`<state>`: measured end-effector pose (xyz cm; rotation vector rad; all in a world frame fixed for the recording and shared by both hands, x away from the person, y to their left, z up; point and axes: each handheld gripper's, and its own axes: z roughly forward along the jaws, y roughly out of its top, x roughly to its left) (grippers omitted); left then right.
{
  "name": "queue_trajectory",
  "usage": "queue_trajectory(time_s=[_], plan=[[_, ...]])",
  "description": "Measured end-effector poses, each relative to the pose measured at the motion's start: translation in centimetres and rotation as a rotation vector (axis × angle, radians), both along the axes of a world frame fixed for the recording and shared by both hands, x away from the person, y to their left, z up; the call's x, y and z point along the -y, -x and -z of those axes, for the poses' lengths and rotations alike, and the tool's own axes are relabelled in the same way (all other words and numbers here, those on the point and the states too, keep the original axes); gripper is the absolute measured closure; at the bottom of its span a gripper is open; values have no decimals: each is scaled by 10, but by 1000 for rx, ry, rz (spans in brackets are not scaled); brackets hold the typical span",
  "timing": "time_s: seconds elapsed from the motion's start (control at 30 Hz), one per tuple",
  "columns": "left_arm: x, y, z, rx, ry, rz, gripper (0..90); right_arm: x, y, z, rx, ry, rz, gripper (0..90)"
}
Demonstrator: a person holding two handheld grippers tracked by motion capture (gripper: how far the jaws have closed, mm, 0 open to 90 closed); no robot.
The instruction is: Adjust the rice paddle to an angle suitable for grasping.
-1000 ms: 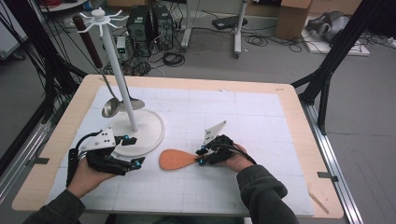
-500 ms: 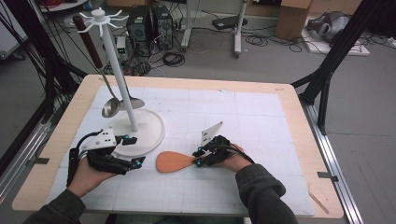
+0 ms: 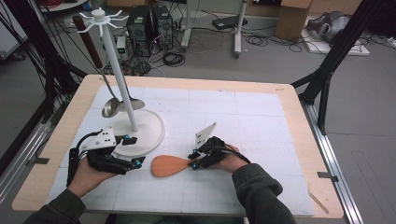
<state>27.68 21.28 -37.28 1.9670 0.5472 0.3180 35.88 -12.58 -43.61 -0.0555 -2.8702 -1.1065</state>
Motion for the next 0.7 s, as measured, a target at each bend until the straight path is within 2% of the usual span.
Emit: queue_trajectory(time_s=[0.13, 0.37, 0.53, 0.7], plan=[[0, 0, 0, 2, 0, -1, 254, 2, 2, -2, -8, 11, 5, 644], [-1, 0, 0, 5, 5, 0, 253, 10, 3, -6, 17, 14, 24, 596], [-2, 0, -1, 4, 7, -1, 253, 10, 4, -3, 28, 49, 7, 627], [-2, 0, -1, 4, 4, -1, 253, 9, 4, -3, 31, 46, -5, 642]])
